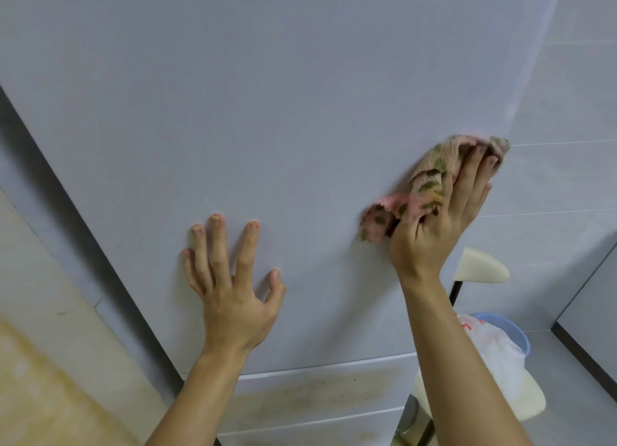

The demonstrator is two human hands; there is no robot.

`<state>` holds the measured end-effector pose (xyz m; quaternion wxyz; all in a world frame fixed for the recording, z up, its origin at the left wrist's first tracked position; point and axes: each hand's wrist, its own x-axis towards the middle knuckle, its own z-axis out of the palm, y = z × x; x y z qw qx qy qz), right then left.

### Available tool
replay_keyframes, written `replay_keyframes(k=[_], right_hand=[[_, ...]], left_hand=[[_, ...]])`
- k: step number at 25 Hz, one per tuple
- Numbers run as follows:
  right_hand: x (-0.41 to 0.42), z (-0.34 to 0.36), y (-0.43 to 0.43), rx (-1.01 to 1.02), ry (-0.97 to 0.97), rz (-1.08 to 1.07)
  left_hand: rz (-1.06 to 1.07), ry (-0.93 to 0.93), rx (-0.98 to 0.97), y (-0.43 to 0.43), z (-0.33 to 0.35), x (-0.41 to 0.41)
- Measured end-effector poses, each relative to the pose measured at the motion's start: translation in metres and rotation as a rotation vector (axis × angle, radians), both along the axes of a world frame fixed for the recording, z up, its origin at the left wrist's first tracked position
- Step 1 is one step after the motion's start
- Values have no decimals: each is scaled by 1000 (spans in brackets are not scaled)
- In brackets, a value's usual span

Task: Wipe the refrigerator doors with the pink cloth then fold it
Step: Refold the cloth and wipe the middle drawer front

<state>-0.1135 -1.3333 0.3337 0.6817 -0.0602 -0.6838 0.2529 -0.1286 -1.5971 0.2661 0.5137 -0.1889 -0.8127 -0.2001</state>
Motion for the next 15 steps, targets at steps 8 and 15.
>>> replay_keyframes(k=[8,15], right_hand=[[16,-126,-29,7,-216,70],[-8,13,-64,-19,-12,14]], left_hand=[[-4,12,27,4,-2,-5],[-18,-24,-33,-21,0,0]])
